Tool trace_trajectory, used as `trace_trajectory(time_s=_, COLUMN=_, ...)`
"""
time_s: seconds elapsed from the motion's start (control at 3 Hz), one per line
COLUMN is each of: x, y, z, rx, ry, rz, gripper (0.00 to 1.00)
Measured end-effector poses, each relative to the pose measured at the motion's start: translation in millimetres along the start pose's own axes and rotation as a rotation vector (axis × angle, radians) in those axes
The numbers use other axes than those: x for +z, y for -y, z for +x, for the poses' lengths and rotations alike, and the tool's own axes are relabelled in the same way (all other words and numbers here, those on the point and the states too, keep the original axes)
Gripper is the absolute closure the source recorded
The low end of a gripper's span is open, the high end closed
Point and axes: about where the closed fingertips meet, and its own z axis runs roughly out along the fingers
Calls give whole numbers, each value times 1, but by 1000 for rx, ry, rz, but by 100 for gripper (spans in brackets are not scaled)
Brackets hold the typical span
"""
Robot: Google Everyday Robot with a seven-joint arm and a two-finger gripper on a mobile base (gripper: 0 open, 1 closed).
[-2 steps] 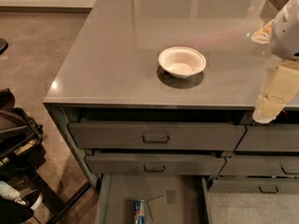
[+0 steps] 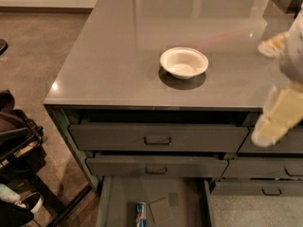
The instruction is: Pick redbull can from bottom drawer and place on counter
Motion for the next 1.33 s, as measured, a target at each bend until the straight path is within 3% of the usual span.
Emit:
trace_trajectory(time_s=0.33, x=20, y=-50, z=-3, rx=108, ry=130, rz=17, gripper=0)
trace_trajectory(time_s=0.67, x=74, y=-87, z=-19, rx=182, ry=260, rz=-24, gripper=0)
trace_trajectory(time_s=1.0, x=120, y=-111, z=-33, rx=239, ry=331, rz=-63, gripper=0)
trace_trajectory(time_s=1.33, x=123, y=-112, z=-31, rx=247, ry=330, rz=-61, gripper=0)
